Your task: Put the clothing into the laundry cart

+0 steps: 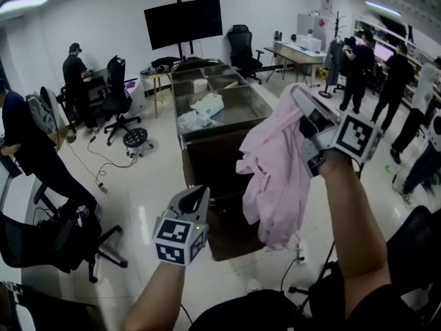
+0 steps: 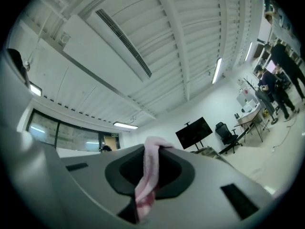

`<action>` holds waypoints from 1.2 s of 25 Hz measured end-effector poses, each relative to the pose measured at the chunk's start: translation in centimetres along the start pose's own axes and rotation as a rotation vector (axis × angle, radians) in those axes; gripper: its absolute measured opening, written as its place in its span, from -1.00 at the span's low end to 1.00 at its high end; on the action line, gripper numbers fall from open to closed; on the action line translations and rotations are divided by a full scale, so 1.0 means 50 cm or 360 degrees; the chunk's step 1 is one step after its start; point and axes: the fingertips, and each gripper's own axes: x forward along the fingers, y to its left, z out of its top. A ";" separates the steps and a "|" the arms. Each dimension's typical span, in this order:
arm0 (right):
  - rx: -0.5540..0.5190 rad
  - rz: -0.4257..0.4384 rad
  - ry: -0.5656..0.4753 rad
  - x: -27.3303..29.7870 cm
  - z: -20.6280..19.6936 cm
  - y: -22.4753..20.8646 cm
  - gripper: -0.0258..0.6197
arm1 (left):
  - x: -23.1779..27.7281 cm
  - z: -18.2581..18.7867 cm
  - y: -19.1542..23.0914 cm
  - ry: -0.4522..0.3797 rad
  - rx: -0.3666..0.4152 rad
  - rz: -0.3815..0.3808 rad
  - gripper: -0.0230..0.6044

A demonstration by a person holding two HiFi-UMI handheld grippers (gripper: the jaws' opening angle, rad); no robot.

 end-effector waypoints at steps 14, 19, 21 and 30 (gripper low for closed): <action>0.0035 0.0066 0.0541 0.258 -0.279 -0.179 -0.81 | 0.111 -0.004 0.048 0.0081 0.0001 0.0222 -0.93; 0.0001 0.0063 0.0759 0.290 -0.402 -0.236 -0.80 | 0.148 -0.019 0.064 0.0118 -0.0023 0.0272 -0.93; -0.0014 0.0061 0.0849 0.295 -0.452 -0.260 -0.80 | 0.161 -0.023 0.072 0.0125 -0.0027 0.0291 -0.93; -0.0088 0.0025 0.1180 0.295 -0.599 -0.337 -0.67 | 0.200 -0.045 0.086 0.0190 -0.0040 0.0330 -0.93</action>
